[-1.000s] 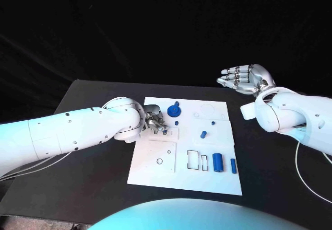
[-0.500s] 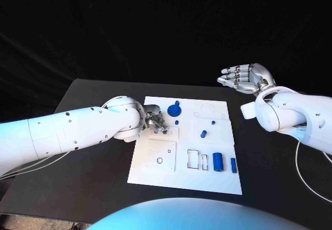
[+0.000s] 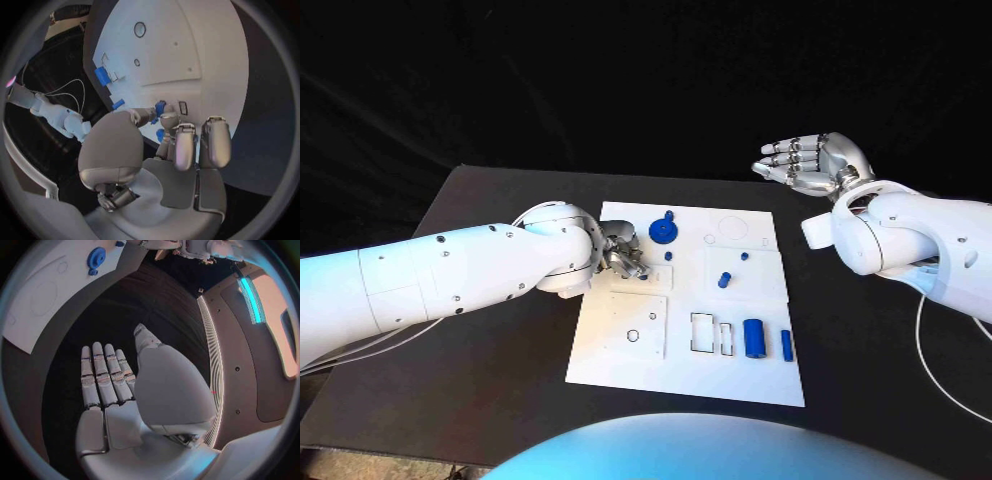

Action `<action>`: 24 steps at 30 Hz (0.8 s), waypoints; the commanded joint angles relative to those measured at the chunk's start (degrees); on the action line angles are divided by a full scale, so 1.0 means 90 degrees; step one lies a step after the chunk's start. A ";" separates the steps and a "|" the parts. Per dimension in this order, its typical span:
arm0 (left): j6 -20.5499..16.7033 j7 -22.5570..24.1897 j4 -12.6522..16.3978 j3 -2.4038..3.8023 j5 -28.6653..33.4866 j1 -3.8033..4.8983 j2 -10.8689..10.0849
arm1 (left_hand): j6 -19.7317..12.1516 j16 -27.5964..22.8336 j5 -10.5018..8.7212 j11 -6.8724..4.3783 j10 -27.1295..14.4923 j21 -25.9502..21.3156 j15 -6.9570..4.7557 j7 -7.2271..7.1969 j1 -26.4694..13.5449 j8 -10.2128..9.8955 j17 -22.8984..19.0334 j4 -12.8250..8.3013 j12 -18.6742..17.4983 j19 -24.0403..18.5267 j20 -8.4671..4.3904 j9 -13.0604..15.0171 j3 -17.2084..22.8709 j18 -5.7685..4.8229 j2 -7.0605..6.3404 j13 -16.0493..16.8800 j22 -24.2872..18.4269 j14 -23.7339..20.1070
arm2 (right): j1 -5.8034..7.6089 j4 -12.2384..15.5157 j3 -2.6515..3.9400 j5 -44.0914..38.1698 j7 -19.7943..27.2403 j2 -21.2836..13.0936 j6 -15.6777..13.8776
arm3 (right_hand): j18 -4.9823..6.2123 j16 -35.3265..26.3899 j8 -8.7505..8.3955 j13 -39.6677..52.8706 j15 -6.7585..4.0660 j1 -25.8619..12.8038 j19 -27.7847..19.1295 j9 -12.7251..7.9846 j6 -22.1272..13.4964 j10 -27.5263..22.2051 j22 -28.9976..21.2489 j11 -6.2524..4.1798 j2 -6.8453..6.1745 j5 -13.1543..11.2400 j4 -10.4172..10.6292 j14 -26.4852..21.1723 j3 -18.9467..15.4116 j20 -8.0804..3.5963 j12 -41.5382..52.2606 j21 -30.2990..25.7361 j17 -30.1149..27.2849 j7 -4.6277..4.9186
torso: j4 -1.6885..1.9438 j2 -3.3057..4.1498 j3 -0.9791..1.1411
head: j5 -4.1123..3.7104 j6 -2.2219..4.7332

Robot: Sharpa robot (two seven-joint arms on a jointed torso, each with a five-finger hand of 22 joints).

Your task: Assemble the parts on the task board

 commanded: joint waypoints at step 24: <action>0.0604 -0.0050 -0.0105 0.0047 0.0129 0.0006 0.0065 | 0.0158 0.0027 0.0448 -0.0040 0.0138 0.0043 -0.0080 -0.0033 -0.0104 -0.0021 0.0926 -0.1517 0.0024 0.0063 -0.0034 0.0009 0.1549 -0.0045 -0.0123 0.0024 0.0028 0.0456 | -0.0006 0.0010 0.0000 -0.0024 0.0074 -0.0011 0.0100 | 0.0021 -0.0046 -0.0032 -0.0006 -0.0007 -0.0008 -0.0028 -0.0010 0.0028 0.0034 -0.0032 0.0001 0.0030 -0.0004 0.0021 0.0036 -0.0063 -0.0001 -0.0031 0.0001 -0.0021 0.0336 | 0.0005 0.0007 -0.0002 | -0.0034 -0.0029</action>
